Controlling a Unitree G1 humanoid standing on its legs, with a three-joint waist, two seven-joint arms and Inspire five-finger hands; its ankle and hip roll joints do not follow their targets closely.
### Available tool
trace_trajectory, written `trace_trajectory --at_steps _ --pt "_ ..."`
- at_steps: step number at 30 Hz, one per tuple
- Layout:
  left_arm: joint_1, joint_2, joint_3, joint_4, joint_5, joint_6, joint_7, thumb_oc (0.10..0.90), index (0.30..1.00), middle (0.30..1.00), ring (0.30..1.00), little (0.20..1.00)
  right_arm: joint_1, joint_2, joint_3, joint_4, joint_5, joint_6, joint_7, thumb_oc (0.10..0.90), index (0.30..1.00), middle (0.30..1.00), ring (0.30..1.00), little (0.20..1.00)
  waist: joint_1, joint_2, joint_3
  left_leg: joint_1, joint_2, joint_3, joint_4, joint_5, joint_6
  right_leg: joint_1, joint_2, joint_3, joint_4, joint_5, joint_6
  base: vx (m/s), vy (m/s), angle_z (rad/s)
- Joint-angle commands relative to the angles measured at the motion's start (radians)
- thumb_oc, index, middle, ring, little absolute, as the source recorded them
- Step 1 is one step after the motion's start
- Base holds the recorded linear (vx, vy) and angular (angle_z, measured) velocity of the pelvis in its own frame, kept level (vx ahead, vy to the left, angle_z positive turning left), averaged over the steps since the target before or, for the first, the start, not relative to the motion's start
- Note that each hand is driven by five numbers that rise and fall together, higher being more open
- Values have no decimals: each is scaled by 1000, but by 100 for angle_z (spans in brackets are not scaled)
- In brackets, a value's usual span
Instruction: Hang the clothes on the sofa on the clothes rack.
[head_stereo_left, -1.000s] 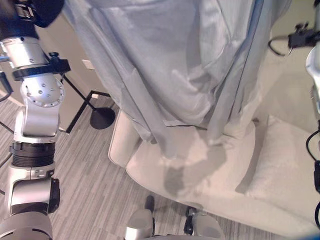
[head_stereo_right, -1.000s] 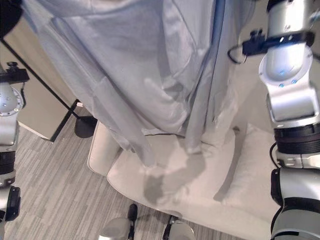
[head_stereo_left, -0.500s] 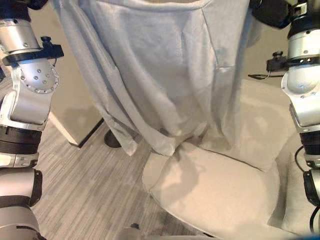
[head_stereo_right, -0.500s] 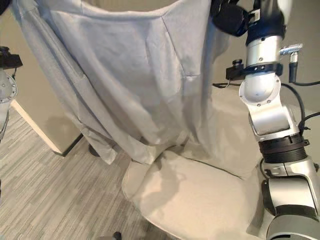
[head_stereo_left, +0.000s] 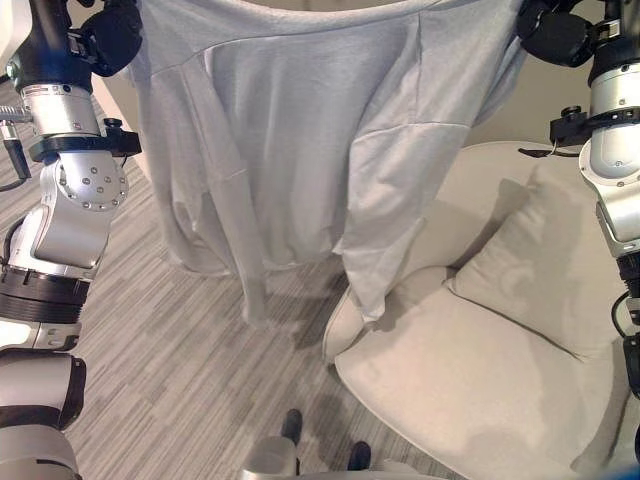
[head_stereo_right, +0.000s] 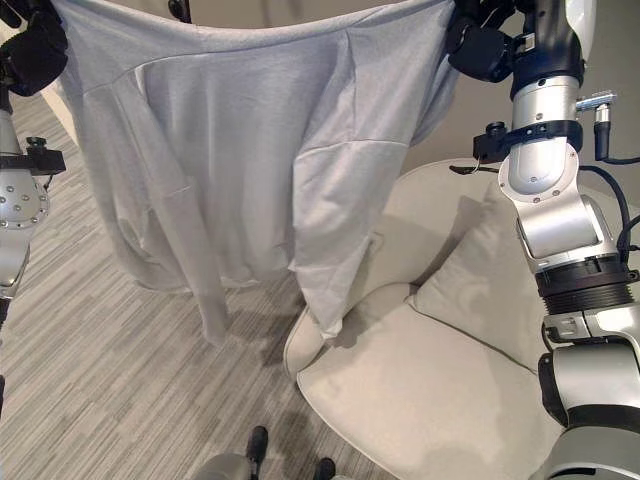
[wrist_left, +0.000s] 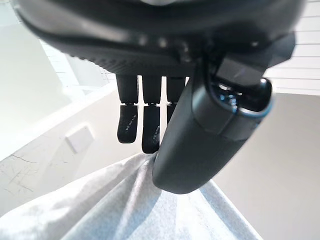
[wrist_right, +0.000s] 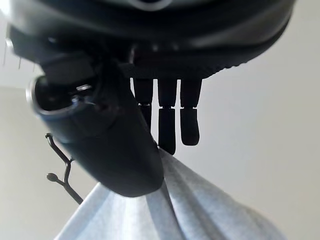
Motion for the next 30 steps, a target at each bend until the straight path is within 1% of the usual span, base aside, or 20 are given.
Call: trace_trajectory --at_steps 1,4,5,7,8,9,10,11,12,13,14,15,17,18,19,20,21,26,29,30 --pt "-85 30 90 -16 -14 -46 58 400 300 300 300 300 -54 -90 -63 -67 41 -53 -49 400 300 300 300 300 -2 -61 -97 2 149 40 -1 -43 -2 60 -62 -21 -154 61 119 106 242 6" --pt "-87 48 82 -12 -27 -45 78 400 300 300 300 300 -42 -107 -68 -49 44 -50 -51 400 300 300 300 300 -9 -47 -106 -25 238 6 -69 13 -40 78 -85 -21 -154 29 135 147 281 25" --pt "-91 51 75 -11 -27 -46 80 400 300 300 300 300 -34 -115 -70 -43 45 -51 -54 400 300 300 300 300 -16 -37 -107 -43 253 24 -69 21 -50 90 -100 -33 -154 24 144 184 393 13" --pt "-92 46 76 -18 -23 -46 75 400 300 300 300 300 -3 -101 -93 -40 46 -46 -49 400 300 300 300 300 -23 1 -133 -32 246 27 -69 7 -76 108 -116 -50 -154 32 161 241 455 9" --pt "-87 36 76 -26 -10 -46 68 400 300 300 300 300 36 -90 -122 -58 31 -37 -47 400 300 300 300 300 -30 10 -150 -27 223 27 -69 -4 -82 114 -147 -63 -154 50 172 336 622 -17" --pt "-96 35 58 -38 3 -51 50 400 300 300 300 300 68 -94 -142 -76 -4 -27 -44 400 300 300 300 300 -34 10 -163 -14 175 39 -69 -30 -69 129 -206 -82 -154 93 186 358 794 14" --pt "-118 53 39 -31 -1 -52 46 400 300 300 300 300 68 -82 -135 -71 -25 -12 -43 400 300 300 300 300 -26 -3 -162 19 106 66 -69 -71 -32 124 -283 -96 -109 153 199 366 1082 21" --pt "-143 71 29 -29 -2 -46 45 400 300 300 300 300 41 -75 -124 -67 -39 1 -53 400 300 300 300 300 -18 -2 -144 61 45 126 -69 -119 20 79 -386 -157 21 250 194 259 908 21" --pt "-144 74 26 -28 5 -44 44 400 300 300 300 300 47 -71 -129 -65 -37 -6 -56 400 300 300 300 300 -25 5 -135 68 38 130 -69 -130 26 72 -379 -154 59 239 186 166 664 -53" --pt "-146 71 26 -35 7 -43 39 400 300 300 300 300 56 -71 -137 -73 -37 -3 -49 400 300 300 300 300 -38 10 -129 78 29 125 -69 -131 34 41 -356 -121 112 225 171 120 292 -21" --pt "-147 62 24 -37 5 -45 38 400 300 300 300 300 65 -78 -138 -84 -37 -9 -49 400 300 300 300 300 -53 17 -120 88 22 115 -69 -132 38 6 -300 -76 140 189 153 239 245 0" --pt "-155 60 21 -39 -2 -48 39 400 300 300 300 300 33 -116 -118 -73 -16 -26 -54 400 300 300 300 300 -66 23 -96 107 6 121 -69 -132 37 -67 -136 -77 63 99 126 259 165 33" --pt "-140 58 40 -42 4 -45 39 400 300 300 300 300 28 -122 -123 -74 -11 -34 -55 400 300 300 300 300 -73 14 -88 121 -8 120 -69 -140 38 -102 -89 -91 -11 118 133 220 32 2" --pt "-115 60 49 -41 8 -44 34 400 300 300 300 300 37 -136 -121 -71 -19 -39 -58 400 300 300 300 300 -84 7 -88 135 -13 119 -69 -162 39 -107 -52 -64 -59 123 136 212 -27 -2" --pt "-102 62 55 -45 11 -44 28 400 300 300 300 300 36 -150 -126 -58 -22 -33 -49 400 300 300 300 300 -87 1 -94 136 -18 108 -69 -159 39 -80 -37 -32 -120 133 140 147 -19 10" --pt "-101 61 57 -46 12 -44 28 400 300 300 300 300 35 -151 -125 -57 -21 -33 -48 400 300 300 300 300 -87 -1 -93 134 -21 108 -69 -154 40 -77 -38 -32 -129 143 139 194 -73 38" --pt "-73 41 84 -52 6 -51 30 400 300 300 300 300 45 -138 -136 -77 -13 -39 -41 400 300 300 300 300 -83 -12 -110 141 -23 106 -69 -160 40 -54 -29 -8 -154 165 136 169 -79 38" --pt "-43 -1 106 -67 1 -50 20 400 300 300 300 300 73 -151 -163 -89 -16 -44 -43 400 300 300 300 300 -83 -15 -158 158 6 112 -69 -163 31 -22 -13 -21 -154 133 133 193 -112 23" --pt "-45 -21 98 -75 -1 -50 15 400 300 300 300 300 78 -153 -170 -93 -3 -51 -36 400 300 300 300 300 -86 -22 -155 191 26 123 -62 -155 14 8 -9 -33 -154 114 123 164 -153 10" --pt "-46 -24 96 -76 -2 -50 11 400 300 300 300 300 76 -153 -169 -95 2 -52 -30 400 300 300 300 300 -85 -27 -147 187 31 125 -28 -160 9 17 -10 -34 -154 110 119 80 -198 -19"
